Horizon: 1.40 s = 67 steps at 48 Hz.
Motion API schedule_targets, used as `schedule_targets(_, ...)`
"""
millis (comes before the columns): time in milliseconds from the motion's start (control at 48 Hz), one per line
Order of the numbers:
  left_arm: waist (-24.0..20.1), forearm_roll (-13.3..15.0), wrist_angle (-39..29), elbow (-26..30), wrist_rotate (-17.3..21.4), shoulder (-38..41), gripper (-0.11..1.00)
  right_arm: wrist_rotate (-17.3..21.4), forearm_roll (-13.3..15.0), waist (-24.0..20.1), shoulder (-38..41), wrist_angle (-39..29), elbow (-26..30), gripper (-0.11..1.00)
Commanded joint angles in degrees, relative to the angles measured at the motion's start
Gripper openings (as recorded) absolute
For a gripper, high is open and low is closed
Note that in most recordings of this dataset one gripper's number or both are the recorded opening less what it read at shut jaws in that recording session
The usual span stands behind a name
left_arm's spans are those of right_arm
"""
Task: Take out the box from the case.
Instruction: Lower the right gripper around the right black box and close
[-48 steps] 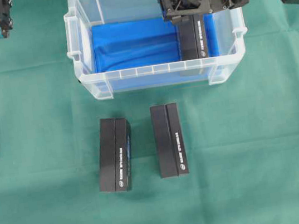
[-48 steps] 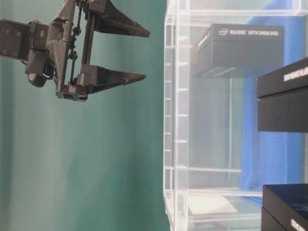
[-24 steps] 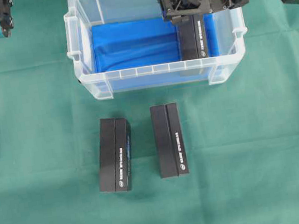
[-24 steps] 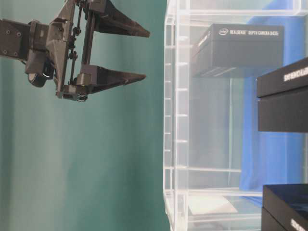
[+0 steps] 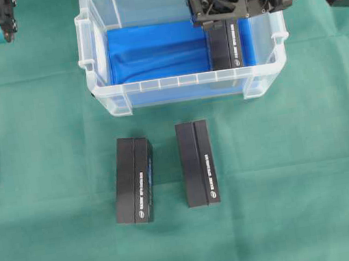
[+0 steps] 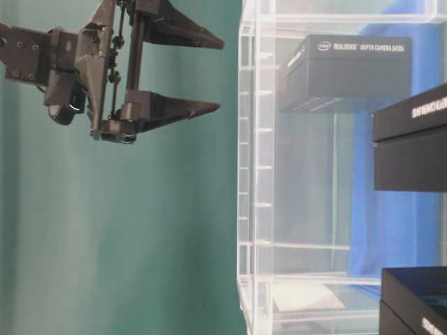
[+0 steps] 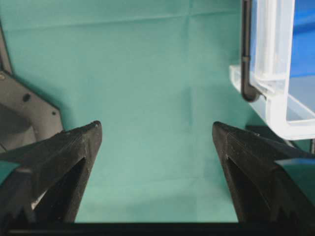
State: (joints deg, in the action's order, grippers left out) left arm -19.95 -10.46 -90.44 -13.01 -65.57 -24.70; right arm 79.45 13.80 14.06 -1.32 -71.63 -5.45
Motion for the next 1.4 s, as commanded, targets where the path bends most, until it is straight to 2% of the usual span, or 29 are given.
schedule_targets(0, -0.2, 0.0, 0.2, 1.0, 0.1, -0.2, 0.96, 0.2, 0.3, 0.0, -0.4, 0.6, 0.2, 0.91)
schedule_targets(501, 0.0, 0.1, 0.7, 0.9, 0.3, -0.2, 0.97, 0.2, -0.2, 1.2, 2.1, 5.2, -3.3, 0.91)
schedule_targets(876, 0.2, 0.1, 1.1, 1.0, 0.3, -0.1, 0.96, 0.2, -1.7, 2.3, 2.7, 9.0, -6.0, 0.92)
schedule_targets(1376, 0.4, 0.1, 1.6, 0.9, 1.1, -0.2, 0.96, 0.2, -2.9, 2.6, 4.8, 11.3, -6.4, 0.92)
